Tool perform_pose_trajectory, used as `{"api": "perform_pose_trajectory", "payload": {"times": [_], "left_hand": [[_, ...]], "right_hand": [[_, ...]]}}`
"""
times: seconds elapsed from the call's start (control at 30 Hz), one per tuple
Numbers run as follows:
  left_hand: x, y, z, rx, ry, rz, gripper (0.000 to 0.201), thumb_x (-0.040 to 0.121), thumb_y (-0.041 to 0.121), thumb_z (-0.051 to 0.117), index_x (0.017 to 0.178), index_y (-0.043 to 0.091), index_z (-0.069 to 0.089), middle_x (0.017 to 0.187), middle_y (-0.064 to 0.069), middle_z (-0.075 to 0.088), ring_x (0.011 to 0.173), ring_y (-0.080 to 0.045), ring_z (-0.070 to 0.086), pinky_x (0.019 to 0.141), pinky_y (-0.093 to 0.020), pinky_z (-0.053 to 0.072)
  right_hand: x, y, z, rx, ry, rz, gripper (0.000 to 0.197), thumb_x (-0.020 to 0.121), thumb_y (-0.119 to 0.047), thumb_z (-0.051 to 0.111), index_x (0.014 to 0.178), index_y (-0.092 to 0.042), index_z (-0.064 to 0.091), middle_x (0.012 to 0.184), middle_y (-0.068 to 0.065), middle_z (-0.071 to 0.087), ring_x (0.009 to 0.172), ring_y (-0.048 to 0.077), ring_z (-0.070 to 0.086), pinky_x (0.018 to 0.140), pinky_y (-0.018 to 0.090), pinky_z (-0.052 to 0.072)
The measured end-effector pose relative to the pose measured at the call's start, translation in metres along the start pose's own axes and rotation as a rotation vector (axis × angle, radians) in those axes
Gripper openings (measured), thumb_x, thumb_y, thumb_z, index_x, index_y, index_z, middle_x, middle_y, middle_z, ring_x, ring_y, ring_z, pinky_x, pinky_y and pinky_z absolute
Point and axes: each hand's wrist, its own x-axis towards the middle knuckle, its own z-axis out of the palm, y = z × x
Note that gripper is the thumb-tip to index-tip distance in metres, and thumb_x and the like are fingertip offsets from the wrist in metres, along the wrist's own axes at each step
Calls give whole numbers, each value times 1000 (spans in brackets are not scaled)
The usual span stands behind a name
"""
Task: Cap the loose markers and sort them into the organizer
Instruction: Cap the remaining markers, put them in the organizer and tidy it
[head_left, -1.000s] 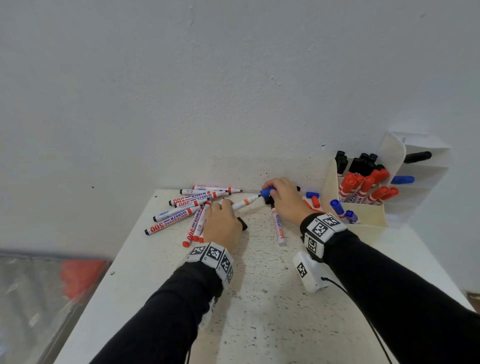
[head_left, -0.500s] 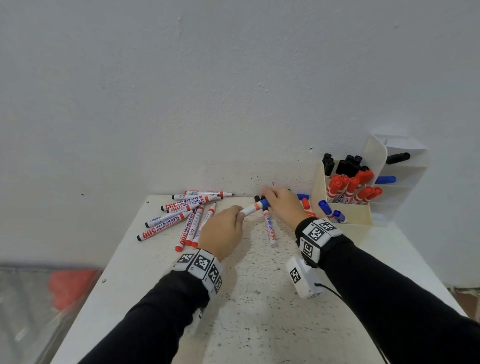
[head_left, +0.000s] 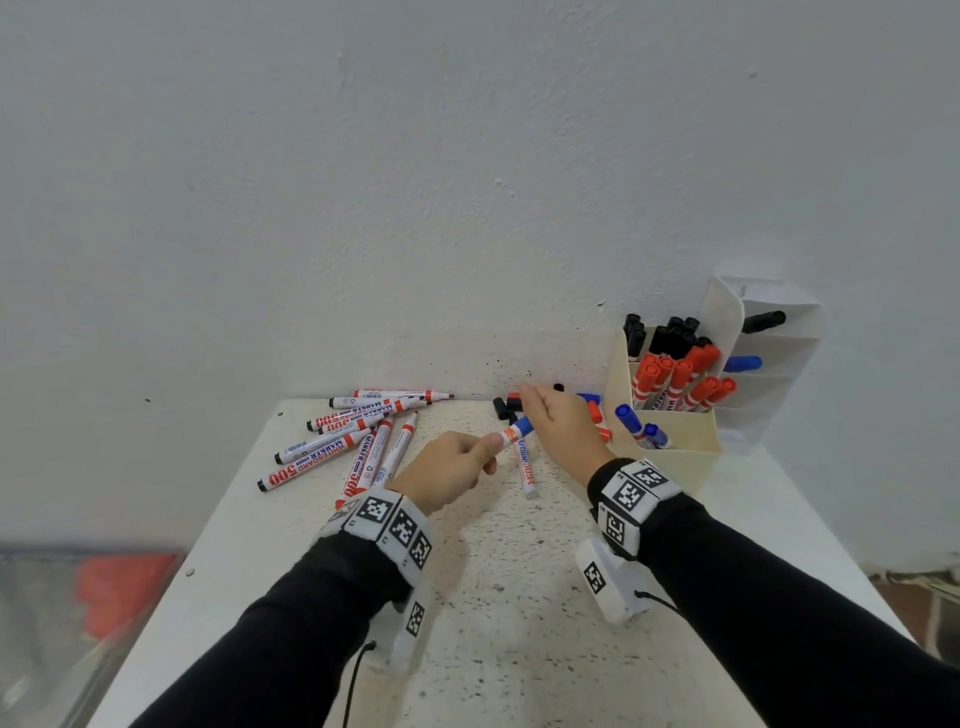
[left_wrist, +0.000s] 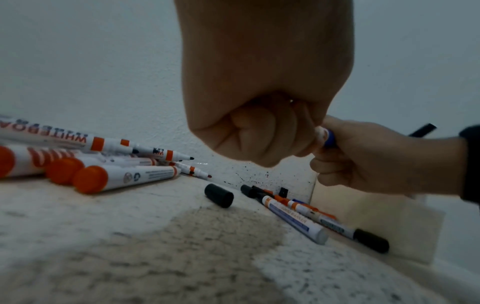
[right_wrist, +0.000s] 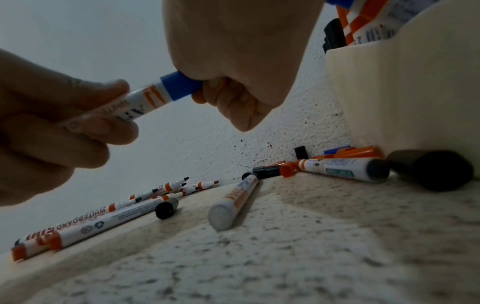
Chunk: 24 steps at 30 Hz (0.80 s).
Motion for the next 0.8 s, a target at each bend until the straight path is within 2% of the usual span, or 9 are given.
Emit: {"api": "perform_pose_trajectory", "payload": {"times": [0.17, 0.27, 0.37, 0.4, 0.47, 0.57, 0.67, 0.73, 0.8], "left_hand": [[6, 4, 25, -52, 165, 130, 39, 98, 44, 28, 75, 22, 50, 66, 5, 47, 58, -9, 43, 60, -25, 35], [10, 10, 37, -184, 251, 179, 35, 98, 42, 30, 83, 17, 49, 73, 2, 51, 65, -12, 48, 65, -30, 42], [13, 20, 44, -244, 235, 245, 19, 97, 34, 39, 89, 23, 53, 88, -5, 61, 75, -15, 56, 72, -34, 50], [15, 21, 46, -213, 217, 271, 12, 95, 30, 44, 95, 25, 55, 95, -6, 61, 81, -14, 57, 75, -33, 50], [23, 15, 52, -39, 183, 237, 22, 92, 25, 49, 113, 20, 55, 109, -3, 55, 95, -12, 54, 84, -30, 45], [35, 2, 59, 338, 79, -12, 37, 94, 28, 43, 130, 23, 47, 130, -7, 43, 118, -26, 44, 101, -39, 39], [39, -2, 65, 557, 3, -41, 34, 94, 31, 39, 125, 26, 51, 129, -5, 48, 114, -25, 45, 98, -40, 42], [38, 1, 67, 546, 78, -37, 34, 95, 29, 39, 124, 18, 52, 120, -9, 49, 102, -21, 49, 91, -32, 44], [38, 2, 67, 517, 143, -44, 30, 95, 25, 41, 117, 11, 56, 114, -10, 52, 88, -17, 49, 81, -26, 44]], "right_hand": [[1, -24, -1, 55, 192, -149, 6, 96, -16, 45, 91, -16, 42, 64, -4, 46, 52, 4, 46, 49, 14, 39], [1, -37, -8, 148, 259, -123, 22, 90, -17, 57, 101, -16, 39, 67, -6, 46, 53, -3, 50, 51, 8, 40], [-3, -45, -20, 106, 215, -79, 25, 87, -18, 62, 107, -14, 48, 77, -8, 52, 62, 0, 53, 57, 6, 42], [-4, -47, -24, 79, 224, -94, 25, 88, -16, 62, 110, -12, 51, 81, -7, 54, 66, 3, 54, 60, 8, 43], [-9, -52, -37, 51, 294, -146, 24, 90, -12, 58, 113, -10, 53, 89, -2, 56, 76, 13, 58, 68, 18, 47], [-21, -54, -63, 51, 456, -220, 22, 92, -10, 52, 114, -10, 53, 91, -3, 56, 83, 16, 59, 75, 24, 50], [-36, -44, -89, 83, 610, -226, 19, 94, -11, 50, 112, -14, 52, 85, -6, 55, 74, 11, 56, 68, 22, 49], [-44, -34, -104, 80, 695, -198, 18, 94, -9, 50, 111, -14, 53, 82, -3, 55, 68, 12, 54, 62, 21, 48], [-51, -25, -120, 19, 776, -202, 18, 93, -7, 51, 111, -7, 54, 82, -2, 55, 65, 12, 52, 61, 13, 44]]}}
